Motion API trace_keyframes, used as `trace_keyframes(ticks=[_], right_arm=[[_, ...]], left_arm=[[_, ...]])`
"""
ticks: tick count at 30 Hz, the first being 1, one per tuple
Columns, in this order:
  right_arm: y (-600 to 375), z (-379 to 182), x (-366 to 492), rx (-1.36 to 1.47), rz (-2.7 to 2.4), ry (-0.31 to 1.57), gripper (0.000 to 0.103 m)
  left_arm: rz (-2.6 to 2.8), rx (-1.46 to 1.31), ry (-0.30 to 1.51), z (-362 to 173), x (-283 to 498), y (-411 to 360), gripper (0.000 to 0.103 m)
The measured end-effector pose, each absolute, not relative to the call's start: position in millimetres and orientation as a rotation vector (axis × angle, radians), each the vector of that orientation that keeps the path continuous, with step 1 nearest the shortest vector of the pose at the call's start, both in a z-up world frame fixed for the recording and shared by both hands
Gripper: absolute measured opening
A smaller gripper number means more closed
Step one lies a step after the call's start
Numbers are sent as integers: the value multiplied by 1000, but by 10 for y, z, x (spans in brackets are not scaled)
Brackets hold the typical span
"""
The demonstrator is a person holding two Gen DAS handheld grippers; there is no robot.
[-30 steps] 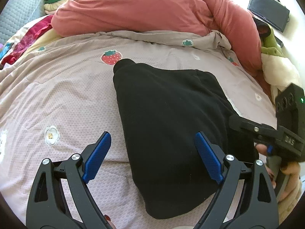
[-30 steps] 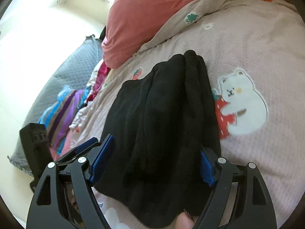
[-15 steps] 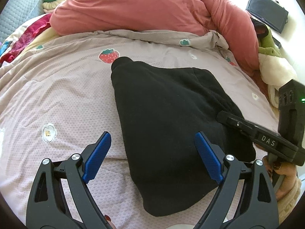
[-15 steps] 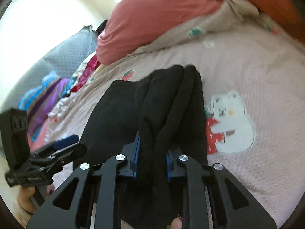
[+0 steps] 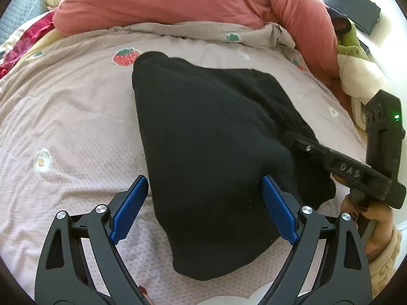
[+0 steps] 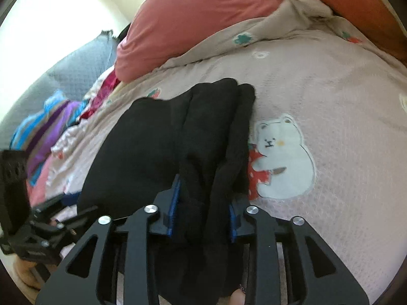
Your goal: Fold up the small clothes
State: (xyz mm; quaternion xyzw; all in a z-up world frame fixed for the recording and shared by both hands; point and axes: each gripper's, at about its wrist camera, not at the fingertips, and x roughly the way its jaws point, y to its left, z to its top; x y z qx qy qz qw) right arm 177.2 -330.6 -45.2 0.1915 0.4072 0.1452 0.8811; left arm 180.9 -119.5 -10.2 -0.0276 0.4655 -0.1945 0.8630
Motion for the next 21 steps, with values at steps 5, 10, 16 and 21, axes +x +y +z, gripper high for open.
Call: trace_keyframes(ticks=[5,10,16,21], right_arm=[[-3241,-378,1674,356,243,825,44],[-3174,-295,1569,304,221,813,57],[-3114,-126,1402,235,194,772,74],[-3108,48,1264,223,187,726,81]], left_arm=[[-411,-75,977,-105,1787,-1161,83],[-407,-85,968,-69,1752,-1118,83],[-402,-104,949,24,1709,-1036,83],[-392,-109,923,127,1670,-977,83]])
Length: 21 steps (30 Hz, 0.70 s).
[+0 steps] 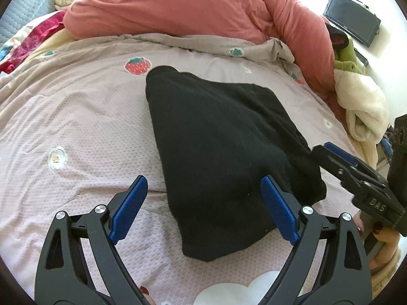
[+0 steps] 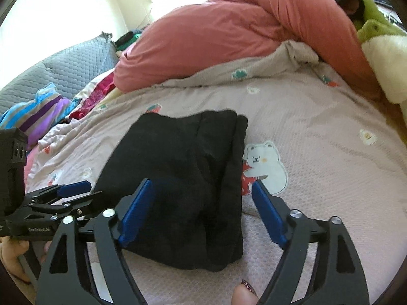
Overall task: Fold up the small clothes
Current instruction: 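Open the right gripper and withdraw both grippers from the bundle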
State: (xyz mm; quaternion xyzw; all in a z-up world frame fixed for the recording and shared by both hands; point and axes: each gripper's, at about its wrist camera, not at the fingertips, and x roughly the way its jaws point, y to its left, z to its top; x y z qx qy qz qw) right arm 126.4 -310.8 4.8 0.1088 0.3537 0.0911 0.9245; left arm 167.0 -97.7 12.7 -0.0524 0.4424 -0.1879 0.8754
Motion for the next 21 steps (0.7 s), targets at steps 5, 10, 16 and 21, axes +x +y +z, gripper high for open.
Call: trace_keyframes(ticks=[5,10,16,21], right_arm=[[-3073,284,1081,186,164,659,96],[-3048,439,907,175,147,607,98],[-3006,564,703,159,130,565,98],[-2992,647,511,155,110,520,98]], left_arm=[[-375,-113,882,286,1580,-883,93],[-351,-101,835,455,1450,-783,93],[-315,-83,778,586,1245,-622,93],[-295,-63,748,627,1073,-529,93]])
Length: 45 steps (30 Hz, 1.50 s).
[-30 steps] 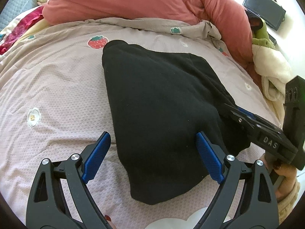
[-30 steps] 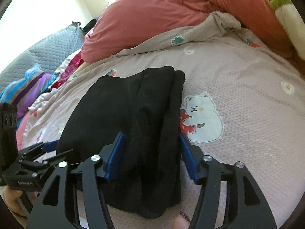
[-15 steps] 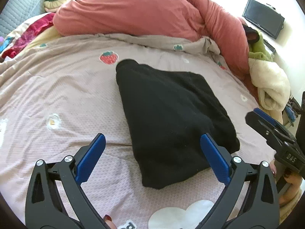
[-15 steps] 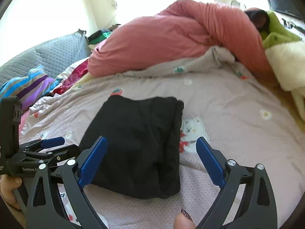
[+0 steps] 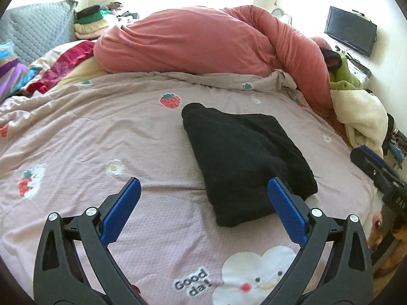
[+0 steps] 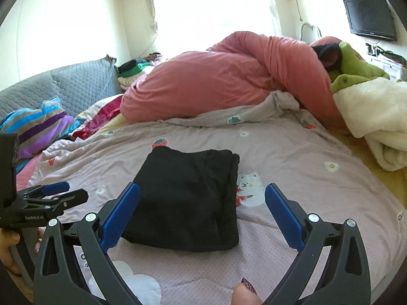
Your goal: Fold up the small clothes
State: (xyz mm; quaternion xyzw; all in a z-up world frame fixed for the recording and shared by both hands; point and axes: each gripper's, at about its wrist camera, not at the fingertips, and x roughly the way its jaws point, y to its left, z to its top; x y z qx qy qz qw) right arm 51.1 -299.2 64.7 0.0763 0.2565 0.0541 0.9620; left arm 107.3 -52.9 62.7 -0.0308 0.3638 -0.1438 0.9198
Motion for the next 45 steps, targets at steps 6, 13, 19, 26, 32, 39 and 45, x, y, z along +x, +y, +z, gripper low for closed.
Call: trace_keyframes(ticks=[6,13,19,26,32,39,45], right_arm=[[-2913,656,316,132,104,512,98],[-2801,571,76,120,93,519,98],[-2693,330,-86,103,91,563,98],[-2546,21,-187,105,79,624,98],[-2522,-130,-164,120,73,673,98],[-2538,-131,-155,121,69,670,98],[-2545,-127,-157,124,70,672,98]], left_arm=[[-288,-30,725,619,863,-485,93],[-288,-41,730,501,635,-430,94],[-276,-48,751,320,536,-363,93],[-268,-55,776,113,464,-322,93],[-271,-65,790,18,439,-296,93],[-266,-71,792,-1,418,-300,93],[-257,-73,800,-1,406,-300,93]])
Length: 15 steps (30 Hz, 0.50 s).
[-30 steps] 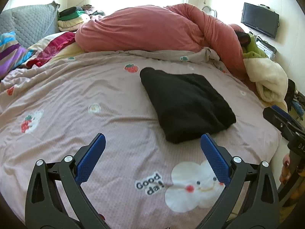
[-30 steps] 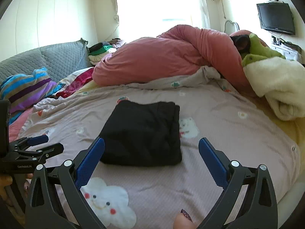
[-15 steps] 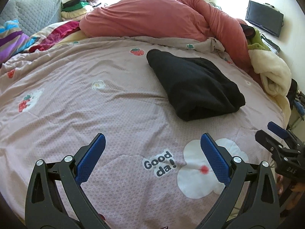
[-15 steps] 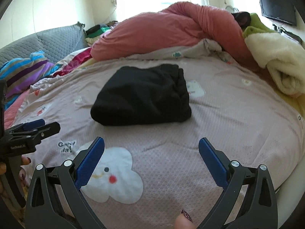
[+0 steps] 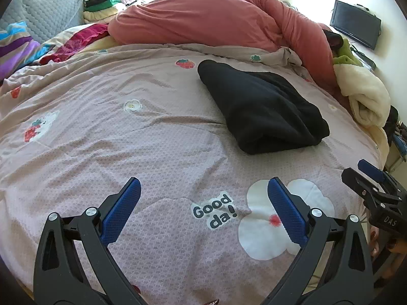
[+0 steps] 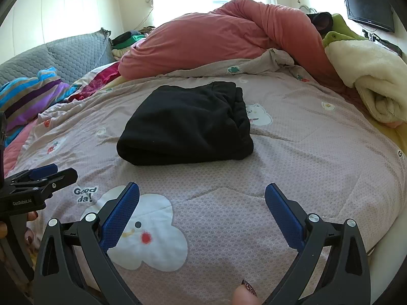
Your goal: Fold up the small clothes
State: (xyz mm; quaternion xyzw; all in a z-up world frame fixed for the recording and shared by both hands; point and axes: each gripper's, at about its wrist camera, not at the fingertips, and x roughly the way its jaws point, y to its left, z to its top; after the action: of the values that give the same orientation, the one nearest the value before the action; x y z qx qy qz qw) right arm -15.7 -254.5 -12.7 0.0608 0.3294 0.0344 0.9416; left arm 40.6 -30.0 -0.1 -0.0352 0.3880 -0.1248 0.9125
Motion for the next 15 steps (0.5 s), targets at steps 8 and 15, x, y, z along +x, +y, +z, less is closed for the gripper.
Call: trace_keyframes(ticks=[8,15], right_arm=[[-2541,-126,-173,121,77,676,98],[-2515,-128,-185,119,77,680,98]], left_arm=[[-246,-68,800,6,404,-283,93],[-238,-62,798,15,400,-273,94]])
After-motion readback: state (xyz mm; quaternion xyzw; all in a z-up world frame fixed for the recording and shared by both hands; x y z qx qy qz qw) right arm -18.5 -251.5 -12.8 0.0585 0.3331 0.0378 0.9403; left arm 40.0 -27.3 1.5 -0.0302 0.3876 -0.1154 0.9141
